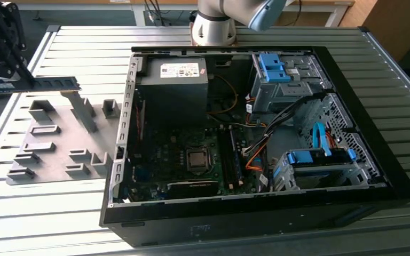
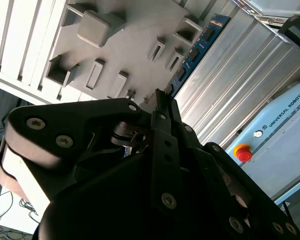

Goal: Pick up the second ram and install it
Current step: 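Pick up the second ram and move it above second insertion slot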

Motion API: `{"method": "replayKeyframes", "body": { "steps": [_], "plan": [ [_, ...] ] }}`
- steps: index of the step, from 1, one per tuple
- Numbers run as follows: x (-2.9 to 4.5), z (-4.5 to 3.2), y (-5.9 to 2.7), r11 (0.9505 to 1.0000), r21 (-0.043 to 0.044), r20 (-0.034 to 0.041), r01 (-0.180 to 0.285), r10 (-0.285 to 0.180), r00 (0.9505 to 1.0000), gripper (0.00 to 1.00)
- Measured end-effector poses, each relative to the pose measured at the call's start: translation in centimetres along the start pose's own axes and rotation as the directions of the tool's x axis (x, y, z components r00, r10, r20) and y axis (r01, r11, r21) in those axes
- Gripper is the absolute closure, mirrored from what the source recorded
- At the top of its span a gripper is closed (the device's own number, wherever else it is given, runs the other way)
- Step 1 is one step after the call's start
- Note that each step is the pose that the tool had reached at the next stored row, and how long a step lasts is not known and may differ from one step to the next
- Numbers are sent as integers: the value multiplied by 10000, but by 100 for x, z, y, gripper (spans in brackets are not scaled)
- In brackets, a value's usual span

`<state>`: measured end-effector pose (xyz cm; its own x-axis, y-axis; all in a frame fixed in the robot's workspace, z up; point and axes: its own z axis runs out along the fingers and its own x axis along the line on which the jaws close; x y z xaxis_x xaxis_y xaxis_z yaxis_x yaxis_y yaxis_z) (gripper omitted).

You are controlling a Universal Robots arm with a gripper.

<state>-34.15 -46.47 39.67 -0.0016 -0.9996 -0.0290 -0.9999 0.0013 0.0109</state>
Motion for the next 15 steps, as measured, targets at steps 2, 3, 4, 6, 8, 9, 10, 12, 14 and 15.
{"method": "replayKeyframes", "body": {
  "steps": [2, 3, 4, 6, 8, 9, 10, 12, 14, 15],
  "plan": [
    [0, 0, -13, 10000, 0, -1, 0, 0, 10000, 86],
    [0, 0, -21, 10000, 0, 0, 0, 0, 10000, 86],
    [0, 0, -28, 10000, 0, 0, 0, 0, 10000, 86],
    [0, -1, -43, 10000, 0, 0, 0, 0, 10000, 86],
    [0, -1, -57, 10000, 1, 0, 0, 0, 10000, 86],
    [0, -1, -64, 10000, 0, 0, 0, 0, 10000, 86],
    [0, -1, -72, 10000, 0, -1, 0, 0, 10000, 86],
    [0, -1, -89, 10000, 0, 0, 0, 0, 10000, 86],
    [0, -1, -106, 10000, 0, 0, 0, 0, 10000, 86],
    [0, -1, -116, 10000, 0, 0, 0, 0, 10000, 86]
  ]
}}
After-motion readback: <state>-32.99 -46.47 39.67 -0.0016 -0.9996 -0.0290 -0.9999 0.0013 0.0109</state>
